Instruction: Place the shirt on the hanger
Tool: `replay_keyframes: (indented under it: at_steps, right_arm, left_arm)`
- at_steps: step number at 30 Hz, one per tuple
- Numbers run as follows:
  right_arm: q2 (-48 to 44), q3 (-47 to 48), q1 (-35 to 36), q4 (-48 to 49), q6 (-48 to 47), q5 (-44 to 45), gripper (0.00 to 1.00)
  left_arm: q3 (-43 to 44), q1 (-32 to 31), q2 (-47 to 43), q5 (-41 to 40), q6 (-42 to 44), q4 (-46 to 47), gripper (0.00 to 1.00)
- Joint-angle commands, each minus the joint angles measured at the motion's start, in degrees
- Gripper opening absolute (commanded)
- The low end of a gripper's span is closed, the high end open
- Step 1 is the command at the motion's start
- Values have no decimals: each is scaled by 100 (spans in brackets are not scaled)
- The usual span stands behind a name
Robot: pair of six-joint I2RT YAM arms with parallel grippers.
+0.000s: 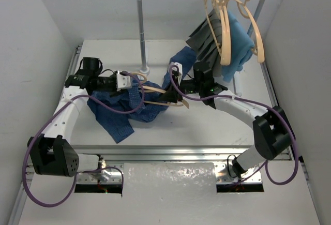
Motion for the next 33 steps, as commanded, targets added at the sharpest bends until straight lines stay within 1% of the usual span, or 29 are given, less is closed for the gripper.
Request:
replay_keyframes:
  at_steps: [1,4,7,9,10,11,12,13,15,17,18,19,20,21,22,23,24,25,26,27,28,31,33]
  right_arm:
    - [-377,396,284,738,-651,85,0]
    - [-457,413,327,702,-820,200,0]
    - [-475,475,345,764,-812,227,0]
    - [-466,510,363,851,-794,227,0]
    - [-474,536,363,878,-785,235,0]
    - [-475,554,363,896,-785,244,0]
    - [-457,597,363,896,-794,262,0]
    - [-457,624,371,896,-794,279,0]
    - [-448,642,363,974,-742,297,0]
    - [-457,650,372,1071,-671,271,0]
    - [-466,668,372,1080,-636,271,0]
    - [-466,686,389,1063,-636,279,0]
    - [-466,694,415,1019,-636,375,0]
    - [-457,686,415,958,-601,480,3]
    - [-457,668,415,957,-540,638,14]
    - [-448,651,407,757,-496,1066,30]
    - [-448,642,407,451,-513,1331,50]
    - [-457,624,389,448,-522,1604,58]
    - [-474,546,346,300,-487,1902,63]
    - [-509,475,302,298,-252,2384,66]
    - [-527,405,240,333,-110,2545,67]
    - [-641,150,29,491,653,3135,83]
    - [-738,106,-50,387,910,3538,84]
  left_arm:
    - [146,-231,-118,1141,5,-319,24]
    - [479,-231,-144,1510,338,-1020,26]
    - [638,-257,-223,1800,350,-1164,30]
    - [630,-327,-407,1810,236,-1050,32]
    - [586,-440,-486,1732,43,-954,33]
    - [429,-468,-687,1688,-89,-622,33]
    - [341,-485,-785,1583,-299,-480,32]
    - [296,-503,-821,1538,-336,-417,32]
    - [252,-503,-751,1311,-371,-434,29]
    - [77,-503,-707,1152,-389,-312,24]
    - [15,-503,-698,1012,-607,-189,15]
    - [-116,-503,-715,932,-809,169,9]
    - [-170,-503,-724,862,-1011,372,0]
    - [-275,-503,-759,661,-1466,801,0]
    - [-319,-503,-786,529,-1723,1031,0]
    - [-389,-503,-821,353,-2004,1338,0]
    - [-529,-503,-899,-171,-2763,2037,0]
    - [-591,-503,-926,-515,-3145,2323,0]
    - [-627,-503,-926,-832,-3419,2526,0]
    - [-653,-494,-935,-1383,-3743,2649,0]
    - [-706,-494,-944,-1589,-3851,2799,0]
    - [-811,-494,-1023,-1986,-3905,2809,0]
    - [-873,-494,-1110,-2249,-4036,2870,0]
